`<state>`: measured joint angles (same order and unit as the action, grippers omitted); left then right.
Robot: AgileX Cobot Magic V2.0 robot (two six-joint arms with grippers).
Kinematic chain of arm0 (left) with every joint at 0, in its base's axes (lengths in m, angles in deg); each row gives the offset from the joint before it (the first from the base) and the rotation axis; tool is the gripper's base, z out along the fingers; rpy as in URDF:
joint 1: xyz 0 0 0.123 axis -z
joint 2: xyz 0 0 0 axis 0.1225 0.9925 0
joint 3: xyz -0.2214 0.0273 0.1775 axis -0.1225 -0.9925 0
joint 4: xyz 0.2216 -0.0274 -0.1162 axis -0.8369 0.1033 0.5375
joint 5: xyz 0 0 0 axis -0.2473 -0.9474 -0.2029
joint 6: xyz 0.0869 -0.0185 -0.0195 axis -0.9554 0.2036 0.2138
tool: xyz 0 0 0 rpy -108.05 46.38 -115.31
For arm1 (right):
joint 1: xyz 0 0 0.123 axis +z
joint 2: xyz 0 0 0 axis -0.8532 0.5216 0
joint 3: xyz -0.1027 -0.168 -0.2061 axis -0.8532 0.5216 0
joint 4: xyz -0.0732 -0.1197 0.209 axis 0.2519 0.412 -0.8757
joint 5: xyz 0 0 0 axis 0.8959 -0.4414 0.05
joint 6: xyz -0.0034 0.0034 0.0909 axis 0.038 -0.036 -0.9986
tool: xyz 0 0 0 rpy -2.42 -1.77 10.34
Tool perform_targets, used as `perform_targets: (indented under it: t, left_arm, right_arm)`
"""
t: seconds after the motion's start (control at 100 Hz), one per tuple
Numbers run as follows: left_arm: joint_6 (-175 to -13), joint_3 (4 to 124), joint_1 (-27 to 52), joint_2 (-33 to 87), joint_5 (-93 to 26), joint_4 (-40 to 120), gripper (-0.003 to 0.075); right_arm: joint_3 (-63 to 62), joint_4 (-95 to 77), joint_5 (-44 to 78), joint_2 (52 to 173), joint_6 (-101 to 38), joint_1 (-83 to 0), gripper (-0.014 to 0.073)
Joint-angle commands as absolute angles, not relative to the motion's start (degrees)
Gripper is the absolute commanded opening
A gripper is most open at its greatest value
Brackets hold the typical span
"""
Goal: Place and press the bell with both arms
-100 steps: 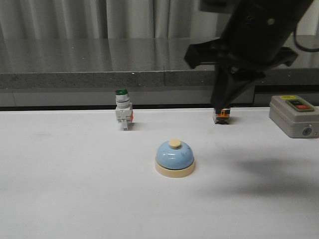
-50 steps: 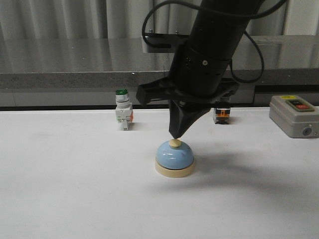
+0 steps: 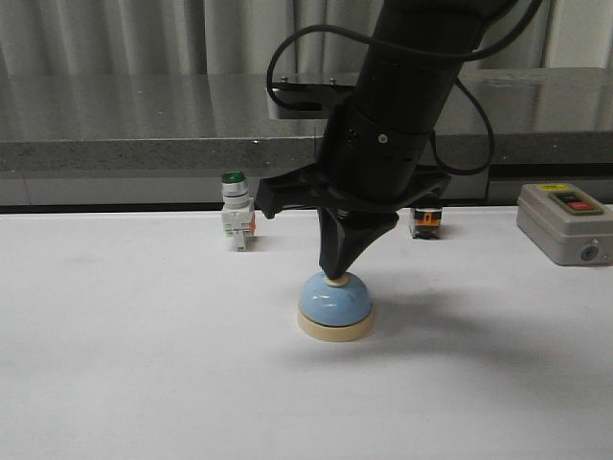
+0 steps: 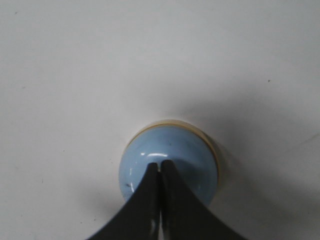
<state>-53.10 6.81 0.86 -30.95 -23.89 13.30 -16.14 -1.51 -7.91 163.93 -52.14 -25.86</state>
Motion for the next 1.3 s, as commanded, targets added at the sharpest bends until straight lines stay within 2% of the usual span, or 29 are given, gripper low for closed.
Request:
perform_targets:
  t: [0.0, 0.32, 0.58, 0.93, 1.29]
  left_arm:
    - [-52.7, 4.4, 1.3, -32.7, -19.1, 13.3, -0.0020]
    - [-52.7, 4.4, 1.3, -32.7, -19.1, 13.3, -0.0020]
    - [-52.7, 4.4, 1.3, -32.7, -19.1, 13.3, -0.0019]
    - [-52.7, 4.4, 1.3, -32.7, -19.1, 13.3, -0.0019]
    - [-52.7, 4.4, 1.3, -32.7, -19.1, 13.3, -0.0020]
  right_arm:
    - [-17.3, -1.5, -7.7, 160.3, -51.8, -25.9, -0.0060]
    - [-17.1, -0.1, -8.1, 150.9, -51.8, -27.4, -0.0060]
    - [-15.5, 0.3, -9.9, 141.7, -51.8, -33.0, -0.0060]
    - [0.0, 0.3, -6.1, 124.9, -51.8, -43.6, -0.0060]
    - [18.0, 0.3, -2.7, 100.1, -51.9, -52.3, -0.0060]
